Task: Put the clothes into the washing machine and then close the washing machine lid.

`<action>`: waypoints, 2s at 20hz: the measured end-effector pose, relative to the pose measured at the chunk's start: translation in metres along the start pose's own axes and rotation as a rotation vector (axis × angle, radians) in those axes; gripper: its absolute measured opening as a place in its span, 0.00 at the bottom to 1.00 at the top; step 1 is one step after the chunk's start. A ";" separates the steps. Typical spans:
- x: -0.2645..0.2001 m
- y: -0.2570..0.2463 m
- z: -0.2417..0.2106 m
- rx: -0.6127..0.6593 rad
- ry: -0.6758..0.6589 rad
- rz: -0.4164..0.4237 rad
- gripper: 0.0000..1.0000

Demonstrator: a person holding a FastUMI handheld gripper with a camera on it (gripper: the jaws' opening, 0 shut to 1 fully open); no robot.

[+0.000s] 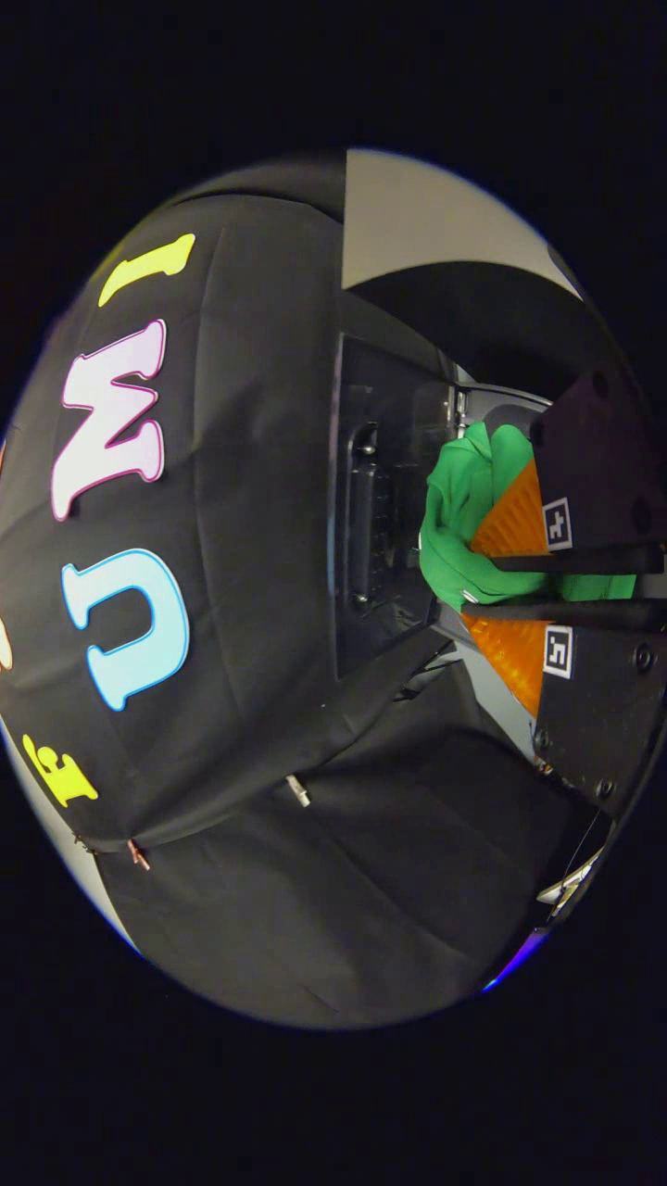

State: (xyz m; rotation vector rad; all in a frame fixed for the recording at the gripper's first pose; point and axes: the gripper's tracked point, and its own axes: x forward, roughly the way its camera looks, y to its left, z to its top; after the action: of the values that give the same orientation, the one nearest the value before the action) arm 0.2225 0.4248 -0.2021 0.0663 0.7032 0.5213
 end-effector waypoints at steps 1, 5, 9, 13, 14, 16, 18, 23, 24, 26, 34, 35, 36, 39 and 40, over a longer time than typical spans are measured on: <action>0.010 -0.003 -0.006 -0.007 0.006 -0.010 0.15; 0.050 -0.018 -0.035 -0.034 0.027 -0.054 0.15; 0.078 -0.049 -0.051 -0.044 0.009 -0.120 0.51; 0.085 -0.073 -0.059 -0.031 0.008 -0.166 1.00; 0.085 -0.076 -0.056 -0.035 -0.006 -0.169 1.00; 0.079 -0.077 -0.046 -0.037 -0.046 -0.161 1.00; 0.071 -0.075 -0.034 -0.034 -0.087 -0.151 1.00; 0.044 -0.068 0.012 -0.034 -0.236 -0.146 1.00; 0.040 -0.066 0.024 -0.036 -0.270 -0.148 1.00; 0.033 -0.065 0.054 -0.053 -0.335 -0.156 1.00; 0.050 -0.083 0.148 -0.116 -0.483 -0.255 0.99; 0.058 -0.089 0.155 -0.121 -0.485 -0.271 0.99; 0.065 -0.095 0.157 -0.114 -0.475 -0.288 0.99; 0.091 -0.106 0.156 -0.099 -0.420 -0.303 0.99; 0.099 -0.111 0.155 -0.108 -0.406 -0.313 0.99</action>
State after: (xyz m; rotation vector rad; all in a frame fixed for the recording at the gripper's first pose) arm 0.4322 0.3935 -0.1686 -0.0391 0.2788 0.2324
